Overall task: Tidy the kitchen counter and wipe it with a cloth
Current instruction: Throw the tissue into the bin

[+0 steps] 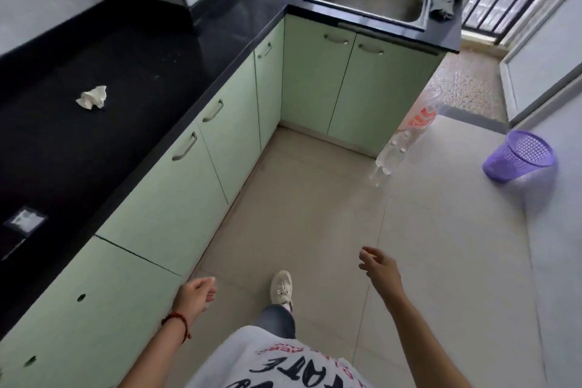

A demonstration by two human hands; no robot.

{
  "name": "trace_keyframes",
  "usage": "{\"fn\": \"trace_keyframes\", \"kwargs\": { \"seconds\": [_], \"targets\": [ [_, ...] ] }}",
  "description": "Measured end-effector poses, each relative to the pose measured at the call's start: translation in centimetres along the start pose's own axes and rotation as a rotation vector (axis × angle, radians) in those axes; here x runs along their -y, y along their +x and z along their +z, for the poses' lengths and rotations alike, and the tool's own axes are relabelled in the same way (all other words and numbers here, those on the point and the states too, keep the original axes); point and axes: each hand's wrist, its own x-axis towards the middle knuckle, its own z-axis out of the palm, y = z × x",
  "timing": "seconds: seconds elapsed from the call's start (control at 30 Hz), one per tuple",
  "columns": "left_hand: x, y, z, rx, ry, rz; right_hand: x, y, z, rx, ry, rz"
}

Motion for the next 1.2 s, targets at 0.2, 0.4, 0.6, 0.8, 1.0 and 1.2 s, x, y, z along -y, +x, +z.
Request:
{"fn": "trace_keyframes", "kwargs": {
  "seconds": [0.2, 0.4, 0.6, 0.8, 1.0, 1.2],
  "targets": [
    [-11.3, 7.3, 2.1, 0.001, -0.064, 0.008, 8.1, 8.6, 2.1, 0.037, -0.042, -0.028],
    [-23.9, 11.8, 2.6, 0.011, -0.082, 0.158, 13.9, 15.5, 4.0, 0.098, -0.134, -0.032],
    [-30.2, 14.6, -0.7, -0.135, -0.148, 0.24, 21.4, 23.8, 8.8, 0.243, -0.225, -0.091],
    [-32.5, 16.1, -3.8, -0.419, -0.263, 0.203, 33.4, 29.6, 16.7, 0.444, -0.313, -0.283],
    [-30.5, 17.6, -6.8, -0.857, 0.022, 0.128, 45.2, 29.9, 28.1, 0.687, -0.383, -0.549],
    [-26.6, 19.8, -8.9, -0.859, 0.294, -0.137, 50.1, 23.7, 39.4, 0.921, -0.487, -0.778]
  ]
}}
